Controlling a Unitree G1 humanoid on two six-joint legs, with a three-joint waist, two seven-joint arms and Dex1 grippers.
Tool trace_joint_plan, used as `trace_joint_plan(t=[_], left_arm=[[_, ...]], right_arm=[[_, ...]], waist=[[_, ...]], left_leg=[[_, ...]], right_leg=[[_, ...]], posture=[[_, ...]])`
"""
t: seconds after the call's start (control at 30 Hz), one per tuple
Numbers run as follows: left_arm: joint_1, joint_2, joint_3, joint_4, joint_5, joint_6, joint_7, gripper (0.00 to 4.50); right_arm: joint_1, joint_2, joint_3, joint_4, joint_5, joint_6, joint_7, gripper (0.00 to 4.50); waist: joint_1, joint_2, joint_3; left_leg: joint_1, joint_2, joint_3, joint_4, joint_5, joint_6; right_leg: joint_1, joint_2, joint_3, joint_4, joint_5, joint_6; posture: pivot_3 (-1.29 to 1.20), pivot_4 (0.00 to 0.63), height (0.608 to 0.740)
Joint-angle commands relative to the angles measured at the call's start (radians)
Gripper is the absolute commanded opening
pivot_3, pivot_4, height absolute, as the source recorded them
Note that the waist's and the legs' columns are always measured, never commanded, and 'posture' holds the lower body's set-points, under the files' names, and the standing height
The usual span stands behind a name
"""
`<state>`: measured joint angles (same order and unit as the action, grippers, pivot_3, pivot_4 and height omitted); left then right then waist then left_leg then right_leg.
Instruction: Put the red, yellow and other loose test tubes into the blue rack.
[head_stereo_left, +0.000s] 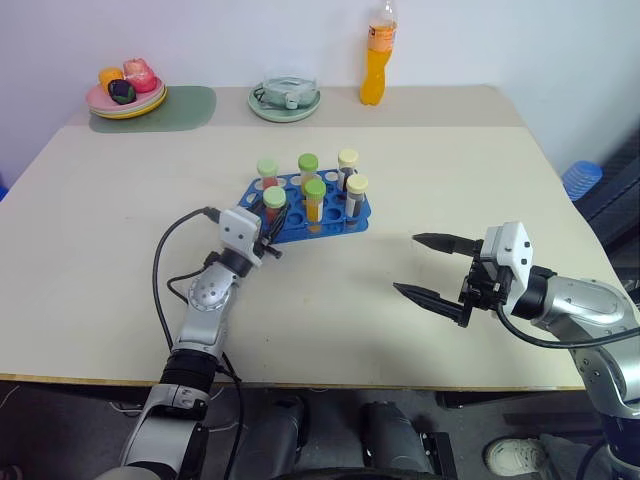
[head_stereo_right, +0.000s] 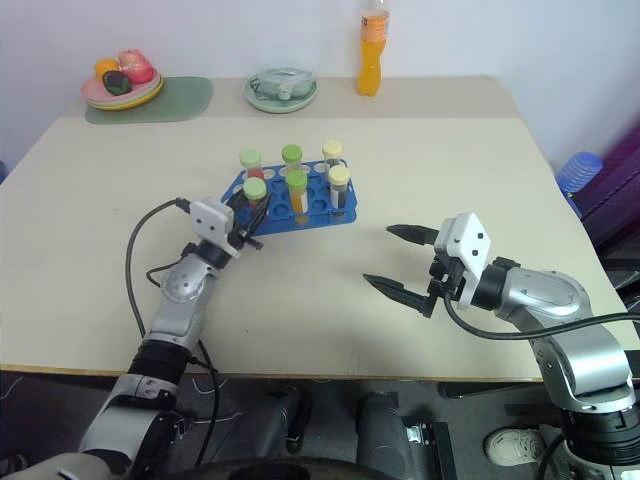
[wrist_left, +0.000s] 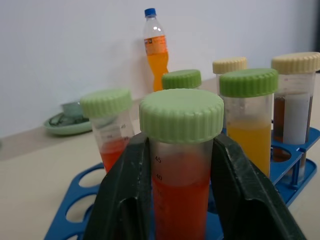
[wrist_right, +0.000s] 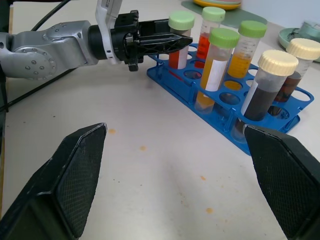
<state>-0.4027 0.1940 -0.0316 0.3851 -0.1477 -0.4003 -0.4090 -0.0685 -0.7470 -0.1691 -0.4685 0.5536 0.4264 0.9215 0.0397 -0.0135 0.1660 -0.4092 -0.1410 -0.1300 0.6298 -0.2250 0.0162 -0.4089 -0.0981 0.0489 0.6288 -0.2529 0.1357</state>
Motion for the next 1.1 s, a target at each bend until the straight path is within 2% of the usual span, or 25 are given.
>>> trace_joint_plan(t=[0.03, 0.07, 0.3, 0.53, 0.67, 0.77, 1.1], left_arm=[[-0.018, -0.015, 0.019, -0.014, -0.011, -0.006, 0.006, 3.43], [-0.018, -0.013, 0.019, -0.027, -0.002, 0.022, 0.013, 3.87], [0.037, 0.027, 0.008, -0.247, -0.025, 0.189, -0.028, 3.87], [0.163, 0.113, 0.090, -0.403, -0.195, 0.294, -0.159, 3.87], [0.279, 0.237, 0.125, -0.465, -0.248, 0.311, -0.300, 3.87], [0.350, 0.296, 0.152, -0.498, -0.280, 0.391, -0.321, 3.87], [0.441, 0.360, 0.229, -0.525, -0.319, 0.432, -0.383, 3.87]], right_arm=[[-0.017, 0.000, -0.010, -0.015, 0.004, -0.019, -0.003, 4.50], [-0.016, 0.002, -0.010, -0.014, 0.004, -0.019, -0.006, 4.50], [0.002, 0.027, -0.013, -0.006, -0.006, -0.012, -0.054, 4.50], [0.051, 0.095, -0.064, 0.080, -0.073, -0.068, -0.170, 4.50], [0.120, 0.122, -0.116, 0.117, -0.098, -0.128, -0.203, 4.50], [0.167, 0.138, -0.150, 0.115, -0.092, -0.148, -0.216, 4.50], [0.238, 0.182, -0.177, 0.146, -0.096, -0.219, -0.214, 4.50]], waist=[[0.000, 0.000, 0.000], [-0.001, 0.000, 0.000], [-0.001, 0.000, 0.000], [-0.002, 0.000, 0.000], [-0.002, 0.001, 0.000], [-0.001, 0.002, 0.001], [-0.003, 0.003, 0.001]], left_leg=[[0.000, 0.000, 0.000, 0.000, 0.000, 0.000], [0.000, 0.000, 0.000, 0.000, 0.000, 0.000], [0.000, 0.000, 0.000, 0.000, 0.000, 0.000], [0.000, 0.000, 0.000, 0.000, 0.000, 0.000], [0.000, 0.000, 0.000, -0.001, 0.000, 0.000], [0.000, 0.000, 0.000, -0.001, 0.000, -0.001], [0.001, 0.001, -0.001, -0.002, -0.002, -0.003]], right_leg=[[0.000, 0.000, 0.000, 0.000, 0.000, 0.000], [0.000, 0.000, 0.000, 0.000, 0.000, 0.000], [0.000, 0.000, 0.000, 0.000, 0.000, 0.000], [-0.001, 0.000, 0.000, 0.001, 0.000, 0.000], [-0.001, 0.000, 0.000, 0.001, 0.000, 0.000], [-0.001, 0.000, 0.000, 0.000, 0.000, 0.000], [0.000, 0.000, 0.000, 0.001, -0.002, -0.003]], posture=[[0.00, 0.150, 0.740], [0.00, 0.150, 0.740], [0.00, 0.150, 0.740], [0.00, 0.150, 0.740], [0.00, 0.150, 0.740], [0.00, 0.150, 0.740], [0.00, 0.150, 0.740]])
